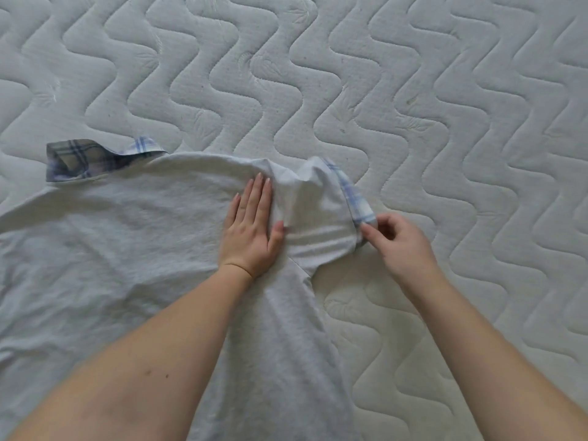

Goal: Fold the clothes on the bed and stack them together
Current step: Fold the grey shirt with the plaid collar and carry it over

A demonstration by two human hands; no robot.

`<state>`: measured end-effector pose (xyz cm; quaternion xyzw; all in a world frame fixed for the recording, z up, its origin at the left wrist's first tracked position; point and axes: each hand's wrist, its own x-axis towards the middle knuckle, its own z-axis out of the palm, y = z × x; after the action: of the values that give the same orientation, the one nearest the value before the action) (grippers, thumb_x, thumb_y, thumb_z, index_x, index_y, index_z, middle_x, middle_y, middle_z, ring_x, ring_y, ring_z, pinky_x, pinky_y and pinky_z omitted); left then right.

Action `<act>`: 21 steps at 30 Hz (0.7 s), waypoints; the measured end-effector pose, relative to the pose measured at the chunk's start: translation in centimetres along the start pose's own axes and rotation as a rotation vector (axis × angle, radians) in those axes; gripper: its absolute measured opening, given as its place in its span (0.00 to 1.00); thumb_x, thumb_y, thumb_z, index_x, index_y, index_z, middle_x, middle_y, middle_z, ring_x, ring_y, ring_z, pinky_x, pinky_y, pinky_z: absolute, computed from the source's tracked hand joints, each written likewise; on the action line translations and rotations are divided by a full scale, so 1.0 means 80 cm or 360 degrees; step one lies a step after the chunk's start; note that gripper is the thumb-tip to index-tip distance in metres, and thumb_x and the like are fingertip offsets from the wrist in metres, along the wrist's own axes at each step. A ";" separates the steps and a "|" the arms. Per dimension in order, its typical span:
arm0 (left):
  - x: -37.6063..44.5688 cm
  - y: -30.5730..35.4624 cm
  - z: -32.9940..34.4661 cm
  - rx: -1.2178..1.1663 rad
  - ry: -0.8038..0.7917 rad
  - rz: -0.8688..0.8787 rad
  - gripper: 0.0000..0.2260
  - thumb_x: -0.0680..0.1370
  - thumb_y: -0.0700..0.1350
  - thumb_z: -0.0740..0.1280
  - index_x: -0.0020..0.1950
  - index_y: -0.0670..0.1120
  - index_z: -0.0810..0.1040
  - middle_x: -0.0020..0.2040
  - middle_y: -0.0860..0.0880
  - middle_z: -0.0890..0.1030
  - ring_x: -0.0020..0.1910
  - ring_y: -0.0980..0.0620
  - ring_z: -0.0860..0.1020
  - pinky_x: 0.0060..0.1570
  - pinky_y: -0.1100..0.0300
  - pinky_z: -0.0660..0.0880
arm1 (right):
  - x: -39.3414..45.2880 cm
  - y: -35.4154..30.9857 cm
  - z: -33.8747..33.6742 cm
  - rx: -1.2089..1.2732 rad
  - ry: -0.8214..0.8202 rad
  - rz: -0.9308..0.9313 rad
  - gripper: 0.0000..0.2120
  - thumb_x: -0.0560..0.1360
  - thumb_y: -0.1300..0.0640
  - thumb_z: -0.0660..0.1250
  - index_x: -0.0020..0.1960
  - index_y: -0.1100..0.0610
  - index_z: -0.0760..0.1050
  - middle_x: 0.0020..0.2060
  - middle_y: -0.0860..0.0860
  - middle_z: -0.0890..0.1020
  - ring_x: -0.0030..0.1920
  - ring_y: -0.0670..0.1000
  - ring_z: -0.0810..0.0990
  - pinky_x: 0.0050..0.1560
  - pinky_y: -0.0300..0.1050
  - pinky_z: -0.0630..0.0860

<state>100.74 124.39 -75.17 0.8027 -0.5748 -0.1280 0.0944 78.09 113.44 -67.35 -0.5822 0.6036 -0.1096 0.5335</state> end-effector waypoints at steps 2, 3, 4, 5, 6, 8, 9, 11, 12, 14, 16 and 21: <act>0.000 0.000 0.001 0.0005 0.0014 -0.0003 0.31 0.81 0.57 0.48 0.81 0.43 0.52 0.81 0.46 0.54 0.79 0.52 0.51 0.78 0.52 0.47 | -0.021 0.017 -0.015 -0.0159 -0.0070 0.0090 0.06 0.75 0.57 0.72 0.40 0.50 0.78 0.36 0.47 0.82 0.37 0.47 0.77 0.42 0.43 0.72; 0.001 0.000 0.002 0.0011 0.0015 -0.0003 0.31 0.81 0.57 0.48 0.80 0.43 0.53 0.80 0.45 0.55 0.79 0.51 0.52 0.78 0.51 0.47 | -0.032 0.026 -0.017 -0.0257 -0.0162 0.0163 0.06 0.74 0.57 0.74 0.40 0.51 0.78 0.35 0.48 0.81 0.35 0.46 0.76 0.39 0.40 0.71; 0.001 -0.001 0.003 0.0017 0.0013 0.0000 0.31 0.80 0.57 0.48 0.80 0.43 0.53 0.80 0.45 0.55 0.79 0.51 0.53 0.77 0.51 0.48 | -0.042 0.032 -0.014 -0.0384 -0.0299 0.0238 0.07 0.73 0.56 0.75 0.39 0.51 0.78 0.33 0.48 0.80 0.33 0.45 0.75 0.36 0.38 0.69; 0.000 -0.001 0.004 0.0028 0.0013 0.0004 0.31 0.80 0.57 0.48 0.80 0.43 0.54 0.80 0.45 0.55 0.79 0.51 0.53 0.77 0.51 0.48 | -0.052 0.037 -0.009 -0.0516 -0.0439 0.0295 0.08 0.72 0.56 0.75 0.38 0.52 0.77 0.32 0.48 0.79 0.32 0.45 0.74 0.35 0.37 0.69; 0.000 -0.001 0.005 0.0043 0.0013 0.0013 0.31 0.80 0.57 0.48 0.80 0.44 0.54 0.80 0.46 0.55 0.79 0.50 0.53 0.77 0.51 0.48 | -0.058 0.040 -0.002 -0.0612 -0.0498 0.0320 0.08 0.72 0.56 0.75 0.38 0.51 0.76 0.32 0.48 0.78 0.32 0.45 0.74 0.36 0.39 0.69; 0.000 -0.002 0.007 0.0070 -0.0008 0.0030 0.30 0.80 0.57 0.48 0.80 0.46 0.53 0.81 0.47 0.54 0.79 0.51 0.51 0.78 0.51 0.46 | -0.058 0.037 0.010 -0.0623 -0.0292 0.0290 0.07 0.74 0.54 0.73 0.41 0.52 0.76 0.34 0.47 0.79 0.34 0.46 0.75 0.39 0.41 0.70; 0.000 -0.003 0.008 0.0080 -0.0012 0.0034 0.30 0.80 0.58 0.49 0.81 0.47 0.52 0.81 0.47 0.53 0.79 0.51 0.51 0.78 0.51 0.45 | -0.053 0.030 0.014 -0.0576 -0.0088 0.0234 0.06 0.76 0.53 0.71 0.42 0.52 0.75 0.35 0.46 0.79 0.36 0.47 0.76 0.40 0.40 0.67; 0.000 -0.004 0.010 0.0096 0.0002 0.0041 0.30 0.80 0.58 0.49 0.81 0.48 0.52 0.81 0.47 0.54 0.79 0.51 0.51 0.77 0.51 0.45 | -0.035 0.005 0.024 -0.0453 0.0289 -0.0022 0.05 0.78 0.52 0.67 0.47 0.53 0.75 0.41 0.48 0.79 0.43 0.50 0.77 0.43 0.38 0.65; 0.000 -0.005 0.010 0.0100 0.0007 0.0045 0.30 0.80 0.58 0.49 0.81 0.49 0.52 0.81 0.47 0.54 0.79 0.51 0.51 0.77 0.51 0.46 | -0.023 -0.008 0.029 -0.0420 0.0381 -0.0161 0.06 0.78 0.53 0.66 0.52 0.55 0.76 0.46 0.49 0.78 0.48 0.52 0.77 0.48 0.38 0.67; 0.000 -0.006 0.012 0.0100 0.0018 0.0056 0.30 0.80 0.58 0.50 0.81 0.49 0.52 0.81 0.47 0.54 0.79 0.51 0.51 0.77 0.51 0.46 | 0.007 -0.033 0.044 -0.0492 0.0350 -0.0370 0.15 0.79 0.51 0.65 0.63 0.56 0.74 0.56 0.52 0.77 0.58 0.54 0.75 0.60 0.46 0.68; 0.000 -0.007 0.013 0.0085 0.0033 0.0061 0.30 0.80 0.58 0.50 0.81 0.49 0.53 0.81 0.47 0.54 0.80 0.51 0.51 0.77 0.51 0.46 | 0.041 -0.056 0.060 -0.0750 0.0085 -0.0460 0.21 0.79 0.47 0.65 0.70 0.53 0.70 0.63 0.51 0.75 0.65 0.54 0.70 0.66 0.49 0.62; 0.000 -0.008 0.013 0.0018 0.0081 0.0077 0.30 0.79 0.57 0.52 0.80 0.48 0.53 0.80 0.46 0.56 0.79 0.50 0.53 0.77 0.50 0.48 | 0.101 -0.091 0.071 -0.1614 -0.0481 -0.0517 0.14 0.76 0.41 0.67 0.53 0.50 0.76 0.55 0.52 0.80 0.61 0.56 0.74 0.54 0.47 0.65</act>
<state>100.95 124.60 -76.38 0.7921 -0.5921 -0.1020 0.1075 88.72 107.44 -68.33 -0.8611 0.3999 0.1986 0.2431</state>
